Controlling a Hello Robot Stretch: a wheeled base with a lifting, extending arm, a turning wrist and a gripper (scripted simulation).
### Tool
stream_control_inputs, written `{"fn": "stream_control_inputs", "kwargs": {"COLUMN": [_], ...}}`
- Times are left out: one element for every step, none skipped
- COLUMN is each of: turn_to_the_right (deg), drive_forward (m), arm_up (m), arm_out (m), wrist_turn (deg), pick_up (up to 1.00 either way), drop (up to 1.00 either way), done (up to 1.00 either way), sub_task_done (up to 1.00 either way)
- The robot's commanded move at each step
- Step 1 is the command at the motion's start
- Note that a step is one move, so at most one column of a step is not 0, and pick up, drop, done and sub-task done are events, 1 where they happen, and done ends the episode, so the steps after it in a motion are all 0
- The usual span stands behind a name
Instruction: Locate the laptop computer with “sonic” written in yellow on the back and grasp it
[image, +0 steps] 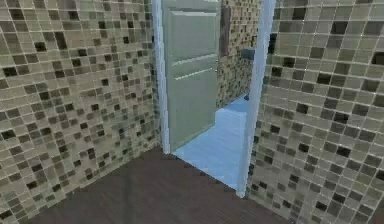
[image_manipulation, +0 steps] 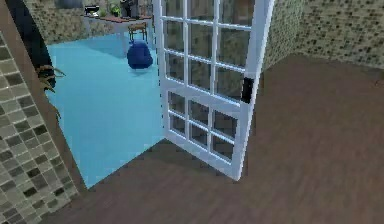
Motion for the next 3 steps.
{"fn": "stream_control_inputs", "kwargs": {"turn_to_the_right": [0.0, 0.0, 39.0], "drive_forward": [1.0, 0.45, 0.0], "arm_up": [0.0, 0.0, 0.0], "arm_out": [0.0, 0.0, 0.0], "wrist_turn": [0.0, 0.0, 0.0], "pick_up": [0.0, 0.0, 0.0], "drop": [0.0, 0.0, 0.0], "done": [0.0, 0.0, 0.0], "sub_task_done": [0.0, 0.0, 0.0]}}
